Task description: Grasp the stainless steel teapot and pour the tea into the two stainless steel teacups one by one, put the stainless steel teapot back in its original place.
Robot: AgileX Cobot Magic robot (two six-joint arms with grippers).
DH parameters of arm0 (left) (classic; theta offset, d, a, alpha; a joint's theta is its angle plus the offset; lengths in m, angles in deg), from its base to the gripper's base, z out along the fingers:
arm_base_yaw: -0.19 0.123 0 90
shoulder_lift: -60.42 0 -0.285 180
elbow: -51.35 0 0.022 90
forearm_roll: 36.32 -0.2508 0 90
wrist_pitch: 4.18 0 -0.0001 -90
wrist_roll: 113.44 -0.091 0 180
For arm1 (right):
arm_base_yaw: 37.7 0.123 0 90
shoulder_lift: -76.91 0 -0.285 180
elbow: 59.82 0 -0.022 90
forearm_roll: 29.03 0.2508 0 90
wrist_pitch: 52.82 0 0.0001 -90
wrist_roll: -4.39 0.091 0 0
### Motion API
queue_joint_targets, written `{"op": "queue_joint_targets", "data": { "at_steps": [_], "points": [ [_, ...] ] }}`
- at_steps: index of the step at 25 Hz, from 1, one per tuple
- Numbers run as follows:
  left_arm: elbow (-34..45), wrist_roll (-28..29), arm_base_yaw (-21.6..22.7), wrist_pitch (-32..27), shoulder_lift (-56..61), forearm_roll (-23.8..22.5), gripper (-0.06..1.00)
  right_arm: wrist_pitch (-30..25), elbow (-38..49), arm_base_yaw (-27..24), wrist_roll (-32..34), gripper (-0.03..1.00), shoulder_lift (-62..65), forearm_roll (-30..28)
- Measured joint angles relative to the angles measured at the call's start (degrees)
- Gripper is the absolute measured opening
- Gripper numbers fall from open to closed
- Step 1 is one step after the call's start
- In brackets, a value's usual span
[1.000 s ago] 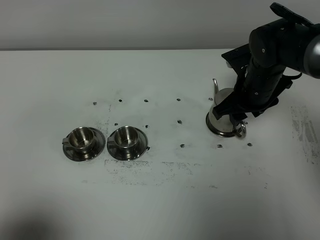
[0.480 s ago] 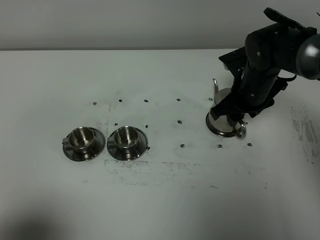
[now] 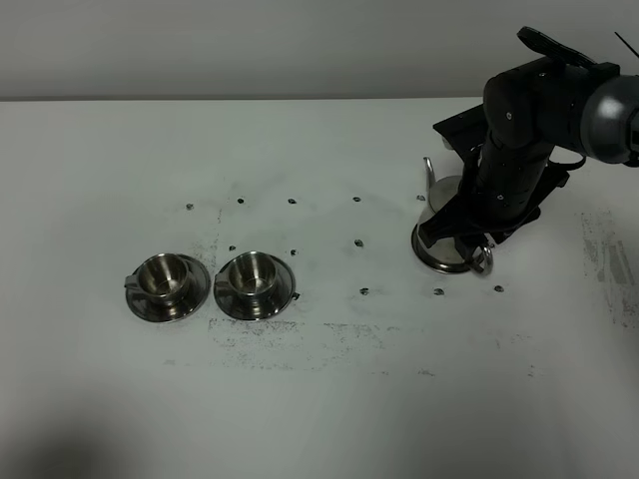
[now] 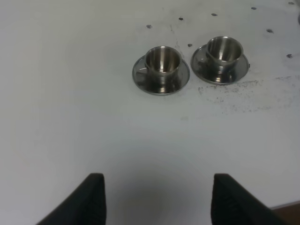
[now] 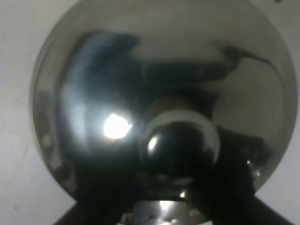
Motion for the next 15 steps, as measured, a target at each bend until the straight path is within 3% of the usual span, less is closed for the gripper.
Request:
{"op": "queue_joint_targets", "data": {
  "at_steps": [5, 15],
  "points": [
    [0.0, 0.0, 0.0, 0.0, 0.0, 0.0, 0.48, 0.6, 0.0, 0.0, -0.4, 0.18, 0.0, 0.8],
    [0.0, 0.1, 0.0, 0.0, 0.0, 0.0, 0.48, 1.2, 0.0, 0.0, -0.5, 0.18, -0.1, 0.9]
  ]
}}
